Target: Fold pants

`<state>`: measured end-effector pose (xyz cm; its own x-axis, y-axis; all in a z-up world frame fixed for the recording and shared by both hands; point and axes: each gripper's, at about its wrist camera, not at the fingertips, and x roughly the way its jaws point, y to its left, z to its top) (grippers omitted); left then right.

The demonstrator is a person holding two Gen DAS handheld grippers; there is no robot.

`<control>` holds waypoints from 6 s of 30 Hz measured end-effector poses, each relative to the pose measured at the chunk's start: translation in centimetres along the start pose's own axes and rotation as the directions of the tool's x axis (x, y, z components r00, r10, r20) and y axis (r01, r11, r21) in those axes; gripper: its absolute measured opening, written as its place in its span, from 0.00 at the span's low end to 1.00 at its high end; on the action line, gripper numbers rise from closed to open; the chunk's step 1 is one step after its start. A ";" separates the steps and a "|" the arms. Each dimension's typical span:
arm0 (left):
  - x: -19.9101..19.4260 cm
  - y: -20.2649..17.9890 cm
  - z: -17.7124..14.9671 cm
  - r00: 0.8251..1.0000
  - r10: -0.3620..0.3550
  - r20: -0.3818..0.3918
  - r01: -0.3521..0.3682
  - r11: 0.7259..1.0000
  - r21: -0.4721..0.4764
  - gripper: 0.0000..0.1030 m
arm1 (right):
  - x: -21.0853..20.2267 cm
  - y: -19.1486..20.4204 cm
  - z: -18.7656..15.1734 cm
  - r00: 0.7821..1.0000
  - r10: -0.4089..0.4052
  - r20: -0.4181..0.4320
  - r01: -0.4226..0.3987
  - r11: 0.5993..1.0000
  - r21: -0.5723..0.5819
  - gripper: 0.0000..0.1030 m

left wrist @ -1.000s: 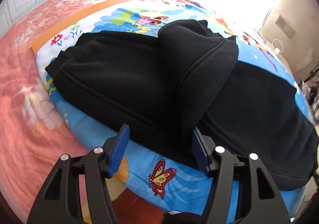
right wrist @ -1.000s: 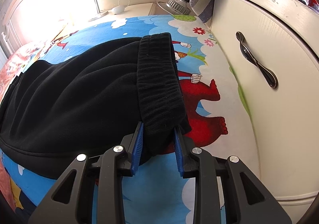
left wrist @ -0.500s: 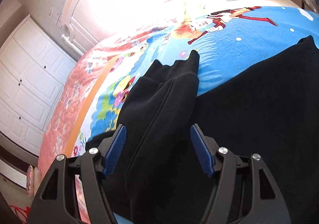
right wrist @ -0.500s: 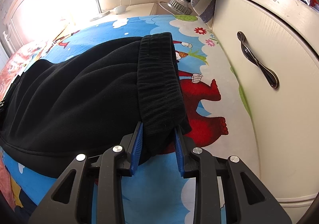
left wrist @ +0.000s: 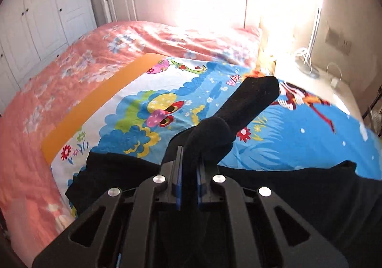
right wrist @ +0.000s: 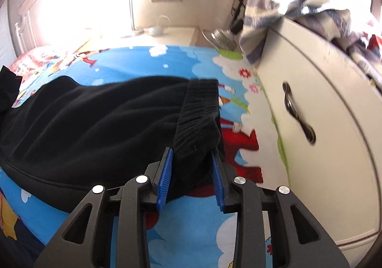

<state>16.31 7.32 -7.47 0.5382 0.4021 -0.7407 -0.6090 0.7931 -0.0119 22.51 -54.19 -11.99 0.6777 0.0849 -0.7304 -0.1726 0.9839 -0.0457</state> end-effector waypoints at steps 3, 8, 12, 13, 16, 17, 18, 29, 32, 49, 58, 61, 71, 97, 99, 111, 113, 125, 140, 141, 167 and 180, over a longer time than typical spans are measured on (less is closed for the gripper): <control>-1.2 8.4 -2.9 0.999 -0.045 -0.007 0.043 0.973 -0.227 0.08 | 0.8 0.5 1.0 0.999 0.019 -0.026 -0.018 0.999 0.029 0.43; 1.4 17.9 -9.3 0.987 -0.128 -0.097 0.067 0.876 -0.478 0.07 | 5.5 -1.3 -0.5 0.987 0.017 -0.157 -0.008 0.998 0.056 0.35; 2.3 21.5 -12.9 0.972 -0.216 -0.092 0.122 0.800 -0.588 0.12 | 4.5 -1.4 -0.5 0.984 -0.031 -0.173 0.036 0.999 0.029 0.34; 2.6 22.0 -13.1 0.966 -0.249 -0.076 0.152 0.776 -0.613 0.25 | 4.0 -1.3 -0.4 0.984 -0.044 -0.171 0.050 0.998 0.032 0.36; 3.0 23.5 -13.9 0.942 -0.335 -0.018 0.233 0.692 -0.683 0.37 | 1.1 -0.4 1.2 0.986 -0.142 -0.085 0.145 0.989 0.034 0.55; 3.3 23.9 -14.1 0.924 -0.381 0.011 0.276 0.648 -0.710 0.37 | -0.1 0.5 2.0 0.992 -0.113 -0.051 0.114 0.993 0.025 0.55; 3.7 24.2 -14.0 0.906 -0.422 0.035 0.312 0.610 -0.729 0.37 | -1.2 2.1 2.8 0.999 -0.034 -0.026 0.034 0.999 0.004 0.55; 8.8 25.6 -13.1 0.825 -0.558 0.088 0.393 0.454 -0.800 0.10 | -5.2 41.0 -3.4 0.863 0.488 -0.128 -0.410 0.529 -0.743 0.70; 7.0 25.7 -11.9 0.830 -0.548 0.105 0.421 0.492 -0.762 0.06 | -3.2 44.0 -6.3 0.880 0.443 -0.174 -0.395 0.477 -0.785 0.39; 7.2 29.1 -13.5 0.821 -0.550 0.152 0.416 0.395 -0.819 0.39 | -1.3 42.2 -5.9 0.827 0.480 -0.292 -0.539 0.530 -0.655 0.08; 4.1 28.4 -12.6 0.909 -0.407 0.091 0.332 0.572 -0.750 0.16 | -0.4 40.2 -3.8 0.725 0.577 -0.377 -0.685 0.544 -0.485 0.11; 6.2 29.3 -14.7 0.893 -0.443 0.074 0.323 0.519 -0.791 0.34 | -0.4 40.3 -4.3 0.733 0.559 -0.388 -0.677 0.545 -0.494 0.19; 6.8 29.7 -13.0 0.870 -0.488 0.070 0.361 0.533 -0.765 0.21 | 0.4 39.9 -1.3 0.693 0.622 -0.363 -0.720 0.579 -0.383 0.56; 7.3 14.2 -8.5 0.994 -0.001 -0.109 0.012 0.995 0.102 0.33 | 9.2 47.9 6.1 0.950 0.285 -0.124 -0.305 0.771 -0.559 0.85; 7.2 16.4 -9.3 0.995 -0.035 -0.099 0.038 0.999 0.029 0.27 | 7.4 46.6 6.3 0.936 0.335 -0.103 -0.339 0.789 -0.512 0.85; 4.4 15.0 -11.6 0.994 -0.056 -0.096 0.071 0.985 0.159 0.39 | 4.5 45.6 -0.3 0.898 0.386 -0.211 -0.439 0.766 -0.469 0.85; 2.6 14.8 -11.7 0.999 -0.012 -0.036 0.018 0.984 0.177 0.36 | 4.8 45.1 -0.5 0.893 0.396 -0.216 -0.451 0.769 -0.454 0.85; 3.5 12.8 -13.3 0.989 -0.144 -0.045 0.150 0.965 0.216 0.65 | 4.2 44.7 0.0 0.921 0.337 -0.194 -0.387 0.834 -0.393 0.94; 9.6 17.6 -5.0 0.990 -0.013 -0.137 0.026 0.995 0.094 0.37 | 5.5 44.1 -0.9 0.910 0.339 -0.240 -0.406 0.847 -0.342 0.95; 9.1 17.4 -4.7 0.994 -0.017 -0.108 0.028 0.995 0.100 0.33 | 5.5 44.0 -1.0 0.909 0.342 -0.238 -0.408 0.848 -0.339 0.95; 13.0 14.8 -1.2 0.991 -0.058 -0.121 0.065 0.996 0.055 0.24 | 13.0 43.2 8.8 0.945 0.222 -0.241 -0.296 0.894 -0.337 0.87; -0.3 15.2 -9.2 0.952 -0.278 0.129 0.292 0.950 -0.109 0.36 | 14.5 42.8 8.8 0.949 0.270 -0.162 -0.311 0.881 -0.356 0.95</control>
<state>1.50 15.00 -13.63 0.7567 0.2218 -0.6150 -0.4853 0.8209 -0.3010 31.24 -9.49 -18.54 0.4812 0.3207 -0.8158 -0.6174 0.7847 -0.0558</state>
